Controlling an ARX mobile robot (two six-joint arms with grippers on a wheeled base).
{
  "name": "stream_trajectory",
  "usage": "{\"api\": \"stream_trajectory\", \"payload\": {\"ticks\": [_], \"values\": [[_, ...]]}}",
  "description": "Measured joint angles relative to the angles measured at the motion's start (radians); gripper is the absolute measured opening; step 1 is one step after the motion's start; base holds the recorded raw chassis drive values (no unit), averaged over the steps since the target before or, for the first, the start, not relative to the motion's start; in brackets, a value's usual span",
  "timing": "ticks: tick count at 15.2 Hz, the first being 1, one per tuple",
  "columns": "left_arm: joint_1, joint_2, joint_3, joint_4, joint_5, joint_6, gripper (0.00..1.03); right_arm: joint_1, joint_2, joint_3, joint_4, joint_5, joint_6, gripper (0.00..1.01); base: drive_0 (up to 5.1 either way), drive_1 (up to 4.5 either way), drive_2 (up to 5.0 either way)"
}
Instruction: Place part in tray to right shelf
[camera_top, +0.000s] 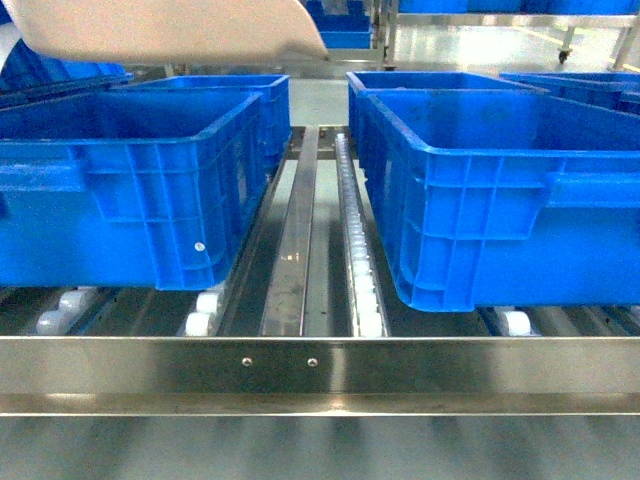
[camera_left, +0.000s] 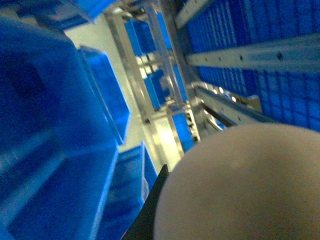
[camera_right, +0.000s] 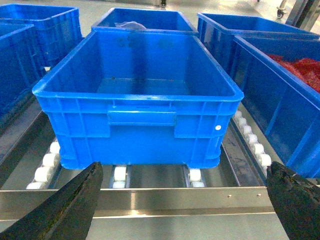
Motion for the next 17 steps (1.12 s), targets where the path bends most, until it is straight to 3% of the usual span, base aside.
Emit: {"api": "stream_trajectory", "payload": {"ticks": [3,4,5,6,7,9,10,12,14,16,17], "values": [[-0.028,0.214,0.307,-0.096,-0.316,0.166,0.12,0.000,0.000,0.000,0.000,0.000,0.000,0.98,0.0,0.00,0.0],[-0.033,0.282,0.386,-0.016,-0.417,0.297,0.12,0.000,0.000,0.000,0.000,0.000,0.000,0.98,0.0,0.00,0.0],[-0.019,0.319,0.435,0.072,-0.450,0.447,0.12,0.000,0.000,0.000,0.000,0.000,0.000,0.98,0.0,0.00,0.0],[0.013,0.301,0.423,0.194,-0.484,0.700,0.12,0.000,0.000,0.000,0.000,0.000,0.000,0.98,0.0,0.00,0.0],[0.014,0.255,0.368,0.231,-0.497,0.822,0.12,0.000,0.000,0.000,0.001,0.000,0.000,0.98,0.0,0.00,0.0],[-0.025,0.195,0.255,0.250,-0.508,0.940,0.12,0.000,0.000,0.000,0.000,0.000,0.000,0.98,0.0,0.00,0.0],[-0.045,0.150,0.203,0.228,-0.485,0.932,0.12,0.000,0.000,0.000,0.000,0.000,0.000,0.98,0.0,0.00,0.0],[-0.052,0.010,0.116,0.114,-0.408,0.853,0.12,0.000,0.000,0.000,0.000,0.000,0.000,0.98,0.0,0.00,0.0],[-0.070,-0.064,0.049,0.055,-0.283,0.701,0.12,0.000,0.000,0.000,0.000,0.000,0.000,0.98,0.0,0.00,0.0],[-0.089,-0.122,-0.088,0.085,-0.180,0.446,0.12,0.000,0.000,0.000,0.000,0.000,0.000,0.98,0.0,0.00,0.0],[-0.102,-0.151,-0.143,0.119,-0.155,0.371,0.12,0.000,0.000,0.000,0.000,0.000,0.000,0.98,0.0,0.00,0.0]]}}
